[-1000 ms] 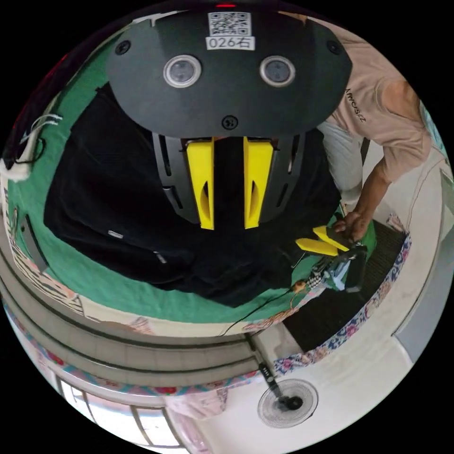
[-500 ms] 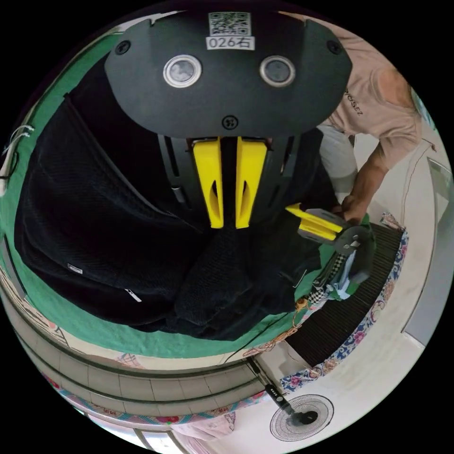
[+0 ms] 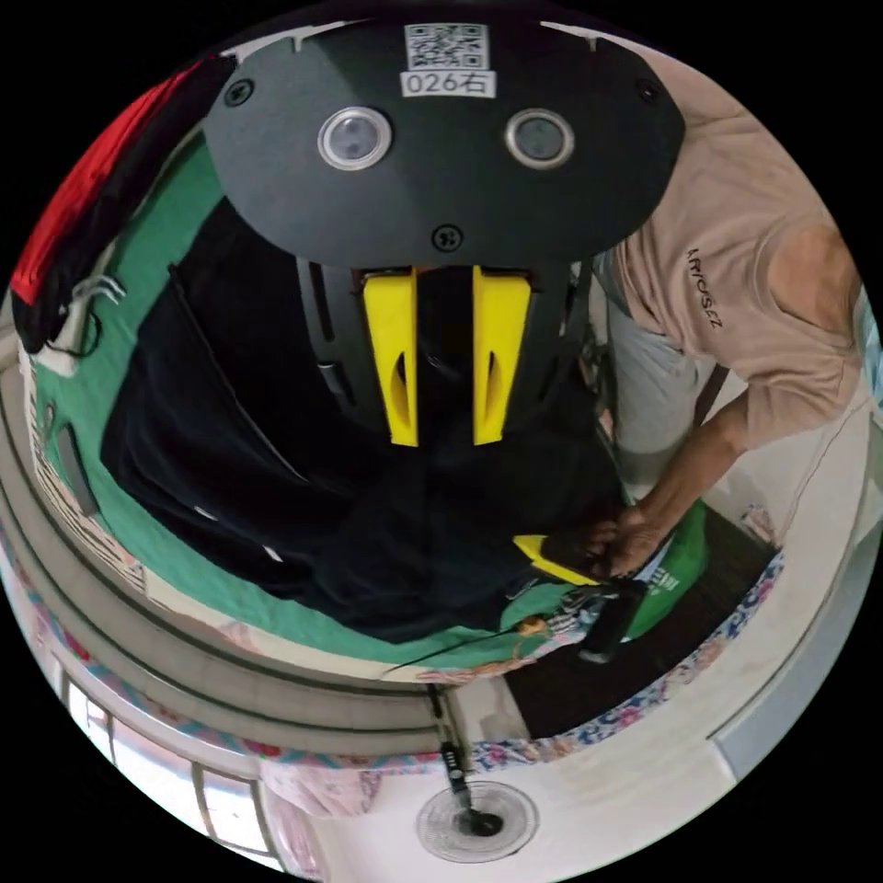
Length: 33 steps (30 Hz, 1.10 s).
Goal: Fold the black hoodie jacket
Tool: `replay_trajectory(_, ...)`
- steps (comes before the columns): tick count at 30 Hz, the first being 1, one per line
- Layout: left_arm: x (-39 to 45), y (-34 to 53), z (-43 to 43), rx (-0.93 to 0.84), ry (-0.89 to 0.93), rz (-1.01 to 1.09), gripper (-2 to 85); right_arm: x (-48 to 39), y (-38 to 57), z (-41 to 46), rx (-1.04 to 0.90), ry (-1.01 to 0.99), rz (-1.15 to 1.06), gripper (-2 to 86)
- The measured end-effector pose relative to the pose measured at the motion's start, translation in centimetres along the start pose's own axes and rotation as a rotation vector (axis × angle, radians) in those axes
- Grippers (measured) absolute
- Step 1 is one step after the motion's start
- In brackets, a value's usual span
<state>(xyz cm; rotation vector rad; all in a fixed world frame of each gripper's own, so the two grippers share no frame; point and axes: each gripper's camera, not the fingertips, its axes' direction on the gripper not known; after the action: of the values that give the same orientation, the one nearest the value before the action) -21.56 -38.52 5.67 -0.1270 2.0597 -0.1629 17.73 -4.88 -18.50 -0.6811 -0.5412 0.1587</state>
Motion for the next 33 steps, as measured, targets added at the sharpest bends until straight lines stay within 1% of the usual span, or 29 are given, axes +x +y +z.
replay_trajectory(2,-0.3,-0.5,-0.4,0.007,-0.009,-0.018,8.1,-0.8,-2.0,1.4,0.011,0.079,-0.012,6.4)
replay_trajectory(3,-0.6,-0.7,-0.7,0.021,-0.027,-0.035,9.9,-1.1,-3.6,2.2,0.03,0.141,-0.018,6.9)
replay_trajectory(5,-1.1,-1.0,-1.0,0.069,-0.037,-0.063,13.2,-1.0,-6.1,3.7,0.031,0.195,-0.022,8.8)
replay_trajectory(6,-1.4,-1.4,-0.5,0.072,-0.038,-0.085,15.4,-0.9,-7.8,5.3,0.009,0.224,-0.022,10.0)
replay_trajectory(7,-1.6,-1.7,-0.1,0.06,-0.037,-0.093,15.6,-0.6,-9.5,7.3,-0.052,0.282,-0.015,10.9)
replay_trajectory(8,-1.9,-2.4,1.0,0.014,-0.043,-0.102,16.0,-0.4,-10.2,8.5,-0.103,0.331,-0.013,9.4)
replay_trajectory(9,-2.0,-3.0,2.0,-0.047,-0.051,-0.115,15.4,-0.1,-11.0,11.2,-0.256,0.446,-0.049,6.3)
replay_trajectory(10,-2.0,-3.2,2.4,-0.074,-0.053,-0.117,15.0,0.0,-11.0,12.4,-0.341,0.545,-0.089,2.4)
replay_trajectory(11,-1.6,-3.3,2.6,-0.094,-0.052,-0.092,14.8,-0.1,-10.7,12.1,-0.342,0.581,-0.084,0.5)
replay_trajectory(13,0.2,-2.7,1.8,-0.076,-0.087,-0.013,14.6,-0.2,-7.8,8.6,-0.261,0.651,-0.029,-0.9)
replay_trajectory(14,2.1,-1.9,1.1,-0.07,-0.132,0.082,14.7,0.0,-6.7,7.6,-0.251,0.644,-0.006,-1.0)
replay_trajectory(15,4.5,-0.9,0.8,-0.078,-0.181,0.196,14.9,0.8,-4.3,6.0,-0.247,0.574,0.057,-1.2)
replay_trajectory(16,5.8,-0.4,0.8,-0.084,-0.211,0.248,15.7,1.8,-1.8,4.8,-0.252,0.474,0.13,-1.3)
replay_trajectory(17,8.3,0.7,1.4,-0.097,-0.275,0.348,17.4,2.4,-0.6,4.4,-0.256,0.417,0.162,-1.3)
replay_trajectory(18,10.6,1.7,2.7,-0.125,-0.324,0.444,18.8,3.4,1.7,4.0,-0.25,0.308,0.224,-1.3)
replay_trajectory(19,11.6,2.1,3.5,-0.143,-0.339,0.486,19.5,4.1,3.6,3.7,-0.212,0.225,0.287,-1.3)
replay_trajectory(21,14.3,2.4,8.0,-0.267,-0.38,0.592,18.6,4.9,5.5,3.6,-0.132,0.153,0.361,-1.3)
replay_trajectory(22,14.5,2.3,9.3,-0.321,-0.401,0.599,17.7,5.0,6.2,3.8,-0.12,0.143,0.386,-1.2)
replay_trajectory(23,14.4,1.8,11.8,-0.439,-0.457,0.59,14.6,5.0,6.3,3.8,-0.124,0.151,0.389,-1.1)
replay_trajectory(24,14.0,1.3,13.6,-0.531,-0.432,0.586,10.4,4.7,6.4,3.6,-0.123,0.193,0.387,-0.9)
replay_trajectory(25,13.7,1.0,14.0,-0.545,-0.391,0.579,9.1,4.3,6.6,2.8,-0.095,0.266,0.395,-0.7)
replay_trajectory(26,13.2,0.1,13.7,-0.535,-0.327,0.548,6.5,4.1,6.8,2.3,-0.075,0.308,0.399,-0.7)
replay_trajectory(28,12.3,-0.9,11.9,-0.468,-0.244,0.501,4.8,2.8,8.1,-0.4,0.066,0.463,0.418,-0.7)
replay_trajectory(29,11.4,-1.4,10.3,-0.405,-0.18,0.457,4.4,2.3,8.5,-1.3,0.121,0.485,0.418,-0.6)
replay_trajectory(30,10.3,-1.7,8.6,-0.342,-0.123,0.406,4.2,1.6,9.0,-2.7,0.225,0.473,0.401,0.1)
replay_trajectory(31,9.7,-1.8,7.8,-0.308,-0.093,0.38,4.1,0.9,9.2,-3.7,0.304,0.389,0.364,1.1)
replay_trajectory(32,8.8,-2.0,6.3,-0.245,-0.023,0.344,4.0,0.7,9.1,-3.9,0.331,0.331,0.339,1.9)
replay_trajectory(33,8.1,-2.1,5.0,-0.186,0.05,0.328,3.9,0.4,8.5,-3.8,0.357,0.206,0.28,2.9)
